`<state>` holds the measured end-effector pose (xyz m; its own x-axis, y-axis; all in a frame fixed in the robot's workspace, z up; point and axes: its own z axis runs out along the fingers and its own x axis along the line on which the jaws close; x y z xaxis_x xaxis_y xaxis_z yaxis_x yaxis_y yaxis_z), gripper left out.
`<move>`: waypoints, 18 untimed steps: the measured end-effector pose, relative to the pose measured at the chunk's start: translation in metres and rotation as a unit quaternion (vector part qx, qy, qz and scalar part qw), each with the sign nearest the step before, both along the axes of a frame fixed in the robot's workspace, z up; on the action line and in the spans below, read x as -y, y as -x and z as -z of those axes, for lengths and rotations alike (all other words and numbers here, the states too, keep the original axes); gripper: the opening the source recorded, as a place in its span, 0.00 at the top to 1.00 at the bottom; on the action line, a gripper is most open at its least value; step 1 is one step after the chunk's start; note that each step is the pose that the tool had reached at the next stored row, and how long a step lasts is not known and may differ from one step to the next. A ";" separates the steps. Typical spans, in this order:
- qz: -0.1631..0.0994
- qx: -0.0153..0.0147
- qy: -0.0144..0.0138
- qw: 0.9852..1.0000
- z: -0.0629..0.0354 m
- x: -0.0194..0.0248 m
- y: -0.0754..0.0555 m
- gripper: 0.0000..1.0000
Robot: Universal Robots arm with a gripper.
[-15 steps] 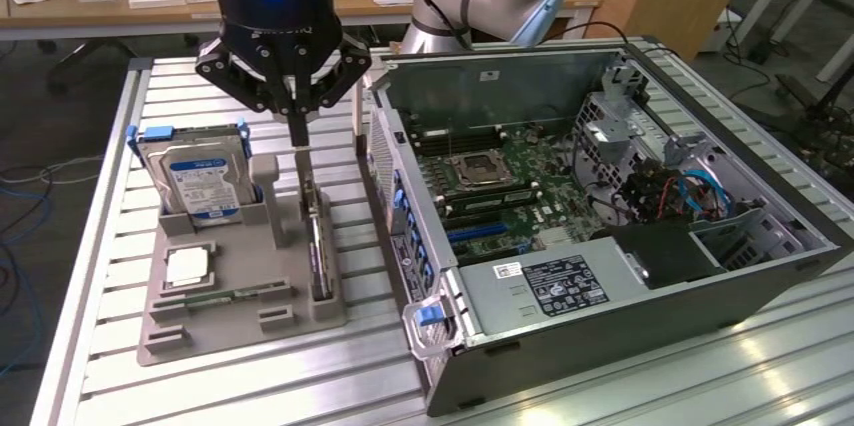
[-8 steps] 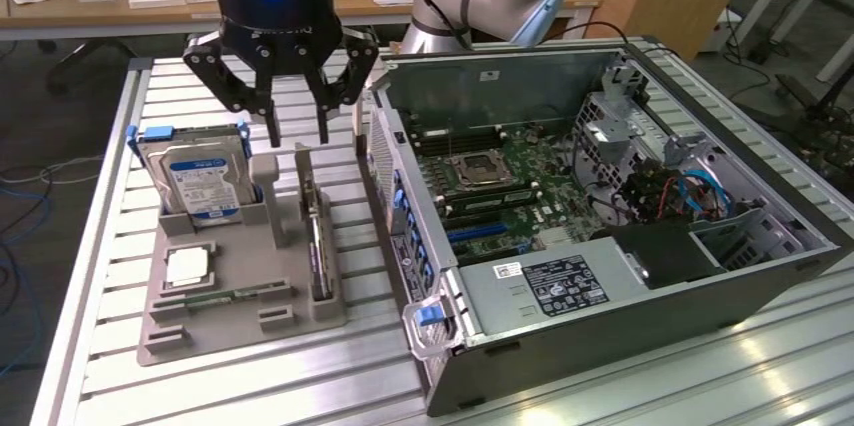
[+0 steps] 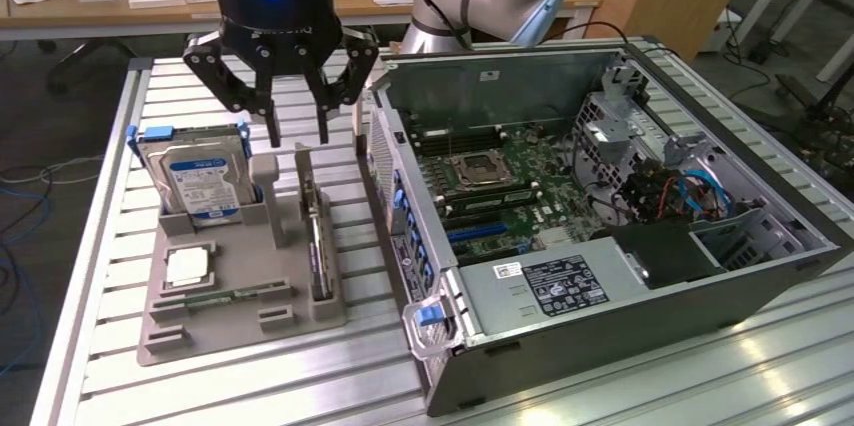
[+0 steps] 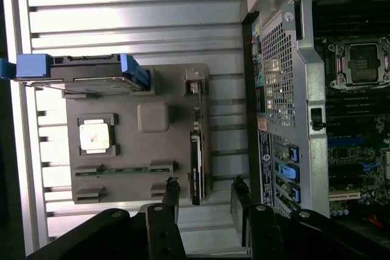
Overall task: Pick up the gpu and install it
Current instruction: 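Pick up the gpu and move the gpu toward the slot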
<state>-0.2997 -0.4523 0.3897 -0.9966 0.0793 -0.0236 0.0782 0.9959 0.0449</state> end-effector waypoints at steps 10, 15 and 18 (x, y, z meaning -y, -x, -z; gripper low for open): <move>0.000 0.000 0.000 1.000 0.0053 0.0000 0.000 0.53; 0.000 0.000 0.000 1.000 0.0054 0.0000 0.000 0.53; 0.000 0.000 0.000 1.000 0.0066 0.0000 0.000 0.53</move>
<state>-0.2997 -0.4523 0.3831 -0.9966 0.0793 -0.0239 0.0781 0.9959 0.0452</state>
